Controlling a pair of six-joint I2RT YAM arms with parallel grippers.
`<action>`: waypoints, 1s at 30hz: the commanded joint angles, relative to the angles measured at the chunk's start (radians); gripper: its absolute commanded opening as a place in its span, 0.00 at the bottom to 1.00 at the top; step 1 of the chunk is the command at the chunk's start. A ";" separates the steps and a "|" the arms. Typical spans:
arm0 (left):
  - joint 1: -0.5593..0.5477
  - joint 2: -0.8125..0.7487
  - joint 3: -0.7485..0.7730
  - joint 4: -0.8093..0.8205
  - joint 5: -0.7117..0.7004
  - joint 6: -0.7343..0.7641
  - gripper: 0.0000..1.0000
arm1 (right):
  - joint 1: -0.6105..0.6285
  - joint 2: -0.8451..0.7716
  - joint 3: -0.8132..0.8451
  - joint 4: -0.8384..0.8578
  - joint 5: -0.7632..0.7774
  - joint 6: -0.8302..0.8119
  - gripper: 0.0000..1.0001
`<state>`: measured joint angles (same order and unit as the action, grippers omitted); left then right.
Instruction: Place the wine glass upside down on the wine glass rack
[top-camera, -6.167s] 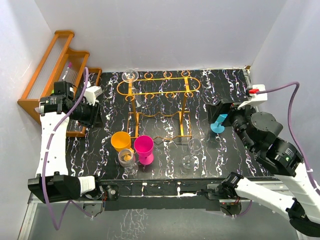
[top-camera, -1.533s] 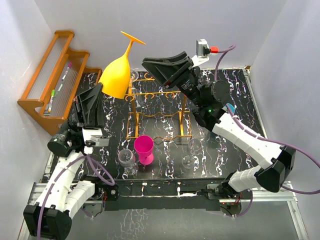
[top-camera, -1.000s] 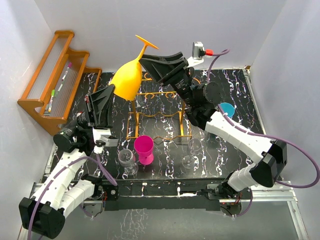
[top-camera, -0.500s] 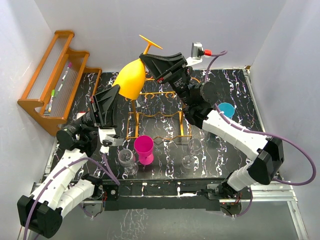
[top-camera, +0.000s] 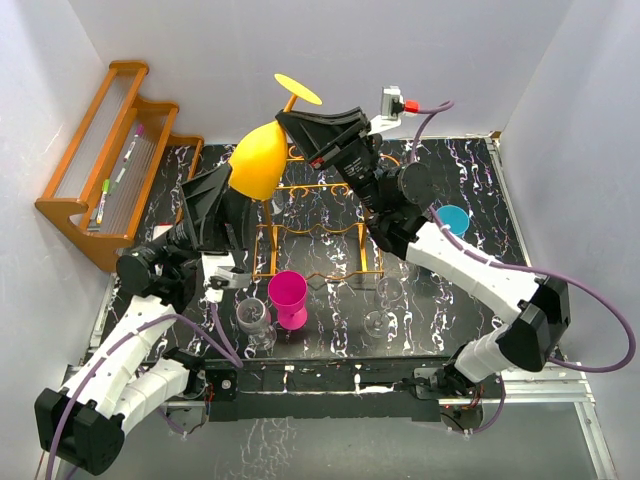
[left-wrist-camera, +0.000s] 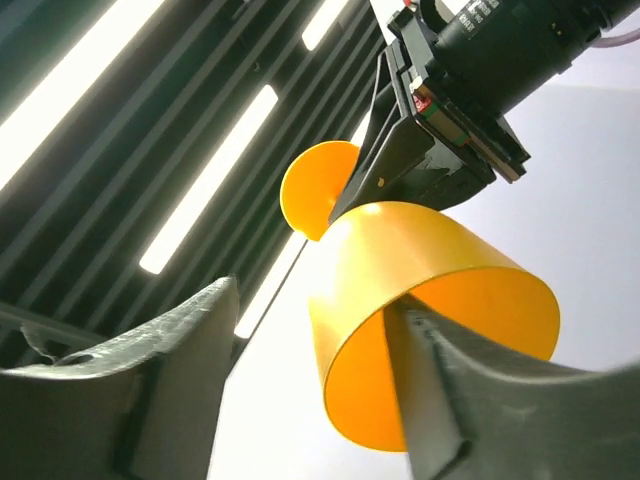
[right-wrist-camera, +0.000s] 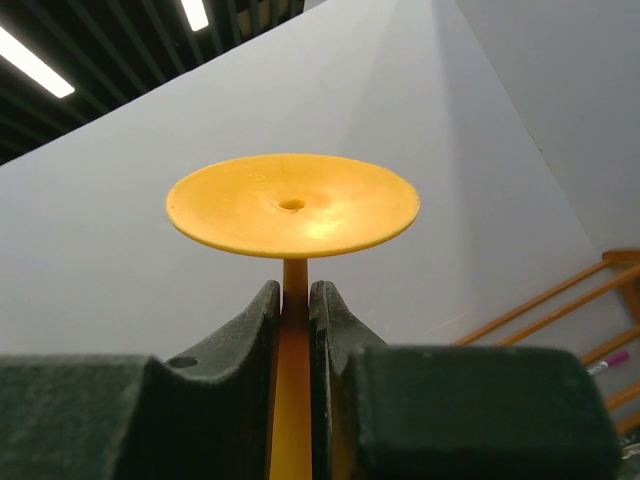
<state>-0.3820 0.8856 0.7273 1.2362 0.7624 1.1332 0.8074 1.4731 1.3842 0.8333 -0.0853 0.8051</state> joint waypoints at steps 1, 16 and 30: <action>-0.006 -0.017 0.020 -0.024 -0.027 0.010 0.71 | 0.004 -0.092 0.051 -0.083 0.082 -0.150 0.08; -0.006 -0.129 0.123 -0.447 -0.204 0.040 0.97 | -0.201 -0.238 0.221 -0.419 0.248 -0.734 0.08; -0.006 -0.005 0.646 -1.210 -0.809 -0.291 0.97 | -0.719 -0.213 -0.012 -0.398 -0.236 -0.859 0.08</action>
<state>-0.3836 0.9028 1.3540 0.2241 0.1257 0.9302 0.1150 1.2655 1.3884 0.4068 -0.1402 0.0196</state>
